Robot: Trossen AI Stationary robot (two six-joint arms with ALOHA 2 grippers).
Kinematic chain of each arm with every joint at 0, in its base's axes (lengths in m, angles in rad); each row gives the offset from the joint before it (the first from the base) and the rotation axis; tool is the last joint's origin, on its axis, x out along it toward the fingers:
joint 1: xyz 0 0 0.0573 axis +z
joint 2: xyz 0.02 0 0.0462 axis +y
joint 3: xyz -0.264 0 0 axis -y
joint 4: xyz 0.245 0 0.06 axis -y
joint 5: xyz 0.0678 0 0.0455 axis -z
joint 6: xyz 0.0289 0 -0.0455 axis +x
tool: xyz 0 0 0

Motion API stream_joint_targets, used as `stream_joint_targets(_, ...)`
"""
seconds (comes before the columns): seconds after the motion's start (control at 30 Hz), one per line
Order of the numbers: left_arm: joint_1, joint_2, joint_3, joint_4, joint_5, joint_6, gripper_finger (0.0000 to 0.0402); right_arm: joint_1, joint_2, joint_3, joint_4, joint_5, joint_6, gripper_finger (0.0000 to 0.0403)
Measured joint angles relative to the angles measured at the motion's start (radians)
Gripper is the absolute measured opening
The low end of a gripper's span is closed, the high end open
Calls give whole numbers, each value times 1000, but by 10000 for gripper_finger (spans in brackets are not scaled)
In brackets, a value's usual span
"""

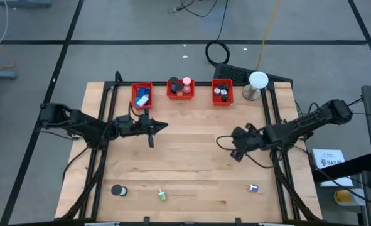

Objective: Pick & Place Office items
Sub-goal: Put the blue charger adapter into the right orange basket

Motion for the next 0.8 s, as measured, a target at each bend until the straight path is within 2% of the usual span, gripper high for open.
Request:
stream_joint_targets(0.13,-11,67,37,62,0,12,20,117,61,79,-170,-34,190,4)
stream_joint_targets(0.23,-11,108,90,79,-1,17,11,194,127,155,-277,-111,304,10)
stream_joint_targets(0.33,-13,157,144,78,4,30,3,266,204,229,-363,-198,392,34)
stream_joint_targets(0.47,-22,234,209,74,10,56,10,356,295,299,-405,-329,481,87)
stream_joint_targets(0.63,-43,325,255,72,38,54,23,464,385,358,-403,-440,573,171)
stream_joint_targets(0.8,-56,356,281,73,37,55,16,538,421,376,-367,-456,631,243)
